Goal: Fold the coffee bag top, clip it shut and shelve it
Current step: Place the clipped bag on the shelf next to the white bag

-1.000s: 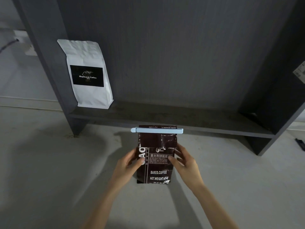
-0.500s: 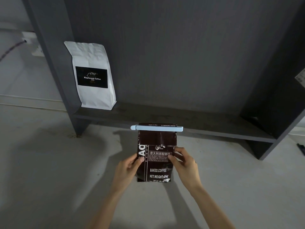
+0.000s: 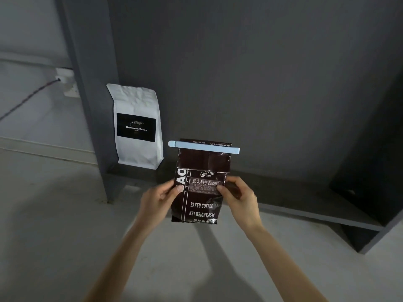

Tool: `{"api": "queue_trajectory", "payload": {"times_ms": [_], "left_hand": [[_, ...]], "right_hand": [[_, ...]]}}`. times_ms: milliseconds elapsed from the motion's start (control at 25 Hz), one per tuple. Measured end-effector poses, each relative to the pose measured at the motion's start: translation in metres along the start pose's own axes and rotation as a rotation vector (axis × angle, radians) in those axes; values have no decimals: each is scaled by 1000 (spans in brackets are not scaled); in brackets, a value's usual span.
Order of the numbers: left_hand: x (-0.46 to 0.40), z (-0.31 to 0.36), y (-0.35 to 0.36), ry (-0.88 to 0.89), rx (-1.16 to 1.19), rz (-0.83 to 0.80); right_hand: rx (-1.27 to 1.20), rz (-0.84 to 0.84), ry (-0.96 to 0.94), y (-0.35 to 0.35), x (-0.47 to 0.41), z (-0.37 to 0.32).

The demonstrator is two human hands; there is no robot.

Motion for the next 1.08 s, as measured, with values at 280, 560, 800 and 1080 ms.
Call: {"api": "queue_trajectory", "payload": {"times_ms": [280, 560, 800, 1080], "left_hand": [[-59, 1, -15, 70, -65, 67], [-113, -16, -15, 75, 2, 119], [-127, -47, -13, 40, -24, 160], [-131, -57, -11, -2, 15, 183]], "right_hand": [[29, 35, -51, 22, -63, -13], [-3, 56, -41, 47, -120, -9], [-7, 60, 14, 72, -133, 9], [9, 31, 26, 76, -137, 19]]}}
Point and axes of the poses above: each hand's wrist, its own x-axis away from the middle knuckle, its own y-axis out of the palm, z = x × y, the point moved 1 cm from there along -x, towards the middle knuckle, and after that the axes turned 15 degrees about x, right-handed, at the moved point
